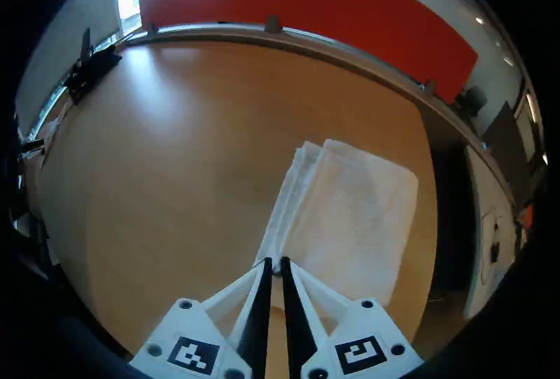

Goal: Fold towel

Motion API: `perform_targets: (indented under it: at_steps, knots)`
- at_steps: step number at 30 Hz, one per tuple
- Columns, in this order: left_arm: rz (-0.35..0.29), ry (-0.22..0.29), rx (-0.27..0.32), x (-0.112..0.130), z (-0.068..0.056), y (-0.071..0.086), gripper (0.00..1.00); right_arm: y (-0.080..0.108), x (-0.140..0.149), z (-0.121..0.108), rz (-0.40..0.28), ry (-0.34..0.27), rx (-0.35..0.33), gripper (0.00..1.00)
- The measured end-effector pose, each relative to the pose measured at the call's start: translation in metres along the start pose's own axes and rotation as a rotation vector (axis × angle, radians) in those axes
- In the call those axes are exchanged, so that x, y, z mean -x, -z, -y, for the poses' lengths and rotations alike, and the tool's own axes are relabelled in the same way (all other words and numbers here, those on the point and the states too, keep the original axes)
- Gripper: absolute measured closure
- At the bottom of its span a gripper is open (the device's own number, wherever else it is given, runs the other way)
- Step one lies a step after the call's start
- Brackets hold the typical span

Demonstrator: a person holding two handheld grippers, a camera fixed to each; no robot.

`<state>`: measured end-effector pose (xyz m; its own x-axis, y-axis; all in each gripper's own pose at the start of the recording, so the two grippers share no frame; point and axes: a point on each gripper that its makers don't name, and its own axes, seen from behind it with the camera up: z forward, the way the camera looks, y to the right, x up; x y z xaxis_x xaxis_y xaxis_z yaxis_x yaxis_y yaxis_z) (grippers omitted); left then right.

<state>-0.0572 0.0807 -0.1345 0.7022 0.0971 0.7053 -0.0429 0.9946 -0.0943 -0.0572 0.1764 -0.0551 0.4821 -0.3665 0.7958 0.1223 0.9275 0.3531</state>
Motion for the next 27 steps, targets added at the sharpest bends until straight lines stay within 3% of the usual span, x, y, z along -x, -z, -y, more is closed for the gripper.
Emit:
perform_targets:
  at_steps: [4,7,9,14,27]
  knots:
    - [-0.001,-0.001,0.002,-0.0012,-0.0006,0.0001,0.06,0.0009,-0.0019,0.0002,-0.01,-0.002,0.004,0.51]
    - [-0.002,-0.001,0.004,-0.0016,-0.0008,0.0002,0.06,0.002,-0.003,-0.0017,-0.015,-0.002,0.015,0.23]
    - [-0.002,-0.002,0.004,-0.002,-0.001,0.0002,0.06,0.0023,-0.0029,-0.0037,-0.015,-0.004,0.026,0.11]
    - [-0.004,-0.004,0.003,-0.0032,-0.0003,0.0004,0.06,0.0025,-0.0051,-0.0073,-0.02,-0.018,0.042,0.0]
    - [-0.011,0.001,-0.001,-0.0065,0.0042,0.0003,0.06,0.006,-0.0095,-0.0058,-0.043,-0.068,0.056,0.0]
